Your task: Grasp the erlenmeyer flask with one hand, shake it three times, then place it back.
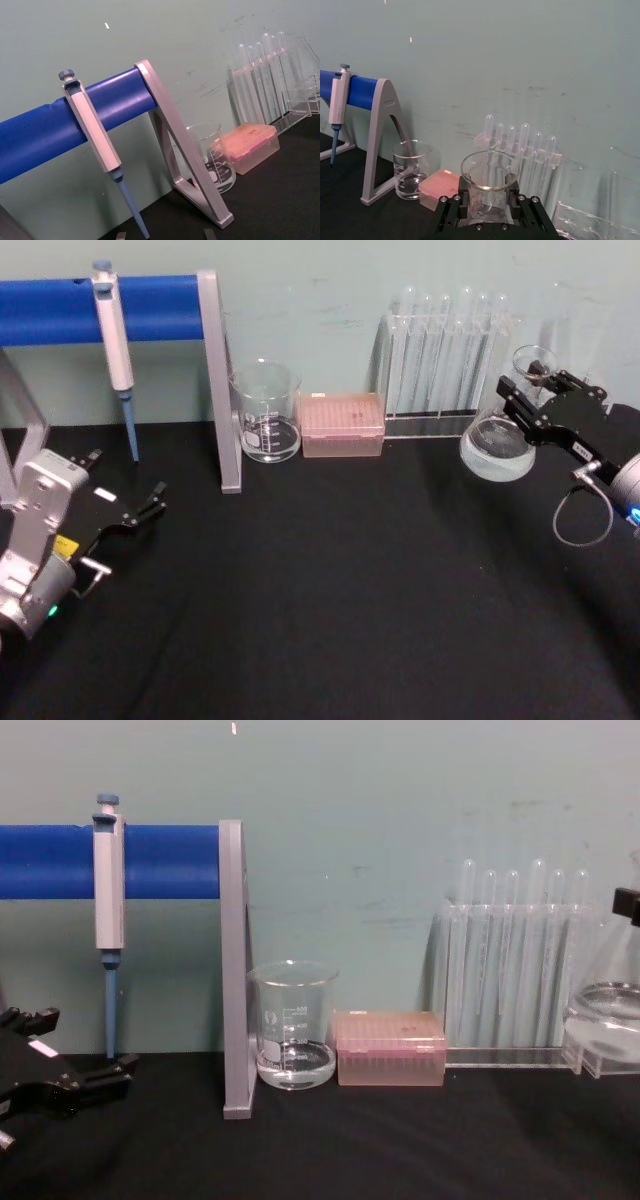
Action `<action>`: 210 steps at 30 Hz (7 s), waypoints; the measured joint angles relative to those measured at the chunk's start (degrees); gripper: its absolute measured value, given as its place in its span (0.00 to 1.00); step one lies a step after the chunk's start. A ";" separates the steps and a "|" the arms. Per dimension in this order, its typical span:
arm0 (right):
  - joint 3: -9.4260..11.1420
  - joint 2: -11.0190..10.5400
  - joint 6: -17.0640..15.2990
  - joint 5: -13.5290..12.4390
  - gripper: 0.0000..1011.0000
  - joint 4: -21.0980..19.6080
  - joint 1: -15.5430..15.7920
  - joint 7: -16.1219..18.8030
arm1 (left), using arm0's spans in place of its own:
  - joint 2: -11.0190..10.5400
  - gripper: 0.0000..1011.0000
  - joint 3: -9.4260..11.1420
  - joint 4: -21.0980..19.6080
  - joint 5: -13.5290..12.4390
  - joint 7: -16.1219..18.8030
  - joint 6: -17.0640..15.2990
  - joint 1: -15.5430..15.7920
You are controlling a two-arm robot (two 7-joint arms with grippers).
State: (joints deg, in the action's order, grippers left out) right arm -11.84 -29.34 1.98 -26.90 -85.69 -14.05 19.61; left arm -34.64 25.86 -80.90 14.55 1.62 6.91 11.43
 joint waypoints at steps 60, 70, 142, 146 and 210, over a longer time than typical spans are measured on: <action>-12.95 3.29 0.75 -3.57 0.45 3.67 -7.73 14.48 | 0.00 0.99 0.00 0.00 0.00 0.00 0.00 0.00; -13.54 2.92 1.22 -3.81 0.45 5.80 -7.83 15.66 | 0.00 0.99 0.00 0.00 0.00 0.00 0.00 0.00; -18.78 5.93 3.17 -1.44 0.45 19.67 -12.31 22.50 | 0.00 0.99 0.00 0.00 0.00 0.00 0.00 0.00; -18.92 5.97 3.04 -1.46 0.45 19.92 -12.50 22.51 | 0.00 0.99 0.00 0.00 0.00 0.00 0.00 0.00; -19.07 5.96 2.69 -1.11 0.99 20.14 -12.56 22.27 | 0.00 0.99 0.00 0.00 0.00 0.00 0.00 0.00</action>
State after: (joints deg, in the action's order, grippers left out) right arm -30.91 -23.38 4.67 -28.01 -65.55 -26.61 41.88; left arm -34.65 25.86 -80.90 14.55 1.62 6.91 11.43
